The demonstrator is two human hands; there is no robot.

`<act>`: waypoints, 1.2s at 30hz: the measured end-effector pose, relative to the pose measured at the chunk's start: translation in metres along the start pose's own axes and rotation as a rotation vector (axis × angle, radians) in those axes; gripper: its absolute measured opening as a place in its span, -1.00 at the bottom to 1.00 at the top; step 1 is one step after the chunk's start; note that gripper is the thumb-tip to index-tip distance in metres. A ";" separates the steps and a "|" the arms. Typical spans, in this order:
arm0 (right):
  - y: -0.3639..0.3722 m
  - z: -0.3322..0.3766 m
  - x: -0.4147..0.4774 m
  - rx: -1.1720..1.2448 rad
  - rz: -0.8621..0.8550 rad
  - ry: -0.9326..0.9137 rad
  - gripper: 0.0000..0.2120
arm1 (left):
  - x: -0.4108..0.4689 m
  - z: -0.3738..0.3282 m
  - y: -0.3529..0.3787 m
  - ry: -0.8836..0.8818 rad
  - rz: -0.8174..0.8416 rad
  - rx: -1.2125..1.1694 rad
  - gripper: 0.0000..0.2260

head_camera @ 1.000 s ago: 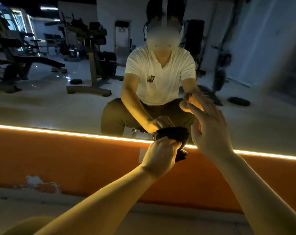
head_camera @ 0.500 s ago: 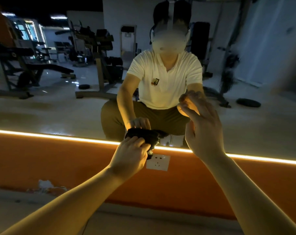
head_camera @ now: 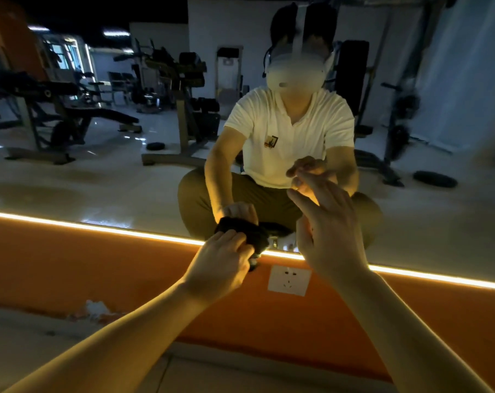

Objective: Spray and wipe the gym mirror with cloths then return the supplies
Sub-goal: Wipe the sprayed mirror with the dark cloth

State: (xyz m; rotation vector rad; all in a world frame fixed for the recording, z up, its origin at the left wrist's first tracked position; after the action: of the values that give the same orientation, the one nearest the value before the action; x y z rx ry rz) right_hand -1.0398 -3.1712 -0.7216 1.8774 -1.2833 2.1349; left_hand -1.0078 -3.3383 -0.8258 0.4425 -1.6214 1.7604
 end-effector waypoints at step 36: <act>-0.062 -0.092 -0.066 -0.175 0.066 0.221 -0.53 | 0.016 0.007 -0.035 -0.153 -0.126 -0.113 -0.45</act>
State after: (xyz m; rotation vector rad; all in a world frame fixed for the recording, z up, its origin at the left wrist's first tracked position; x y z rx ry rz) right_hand -1.0655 -3.0459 -0.7365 1.5074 -1.4461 2.1090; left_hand -0.9966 -3.3422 -0.7886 0.6247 -1.7494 1.5658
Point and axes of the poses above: each hand's wrist, its own x-axis towards the middle knuckle, its own y-axis out of the palm, z = x × y, the point moved 7 cm from there along x, towards the middle knuckle, and after that the axes turned 3 degrees about -y, right-handed, at the moved point
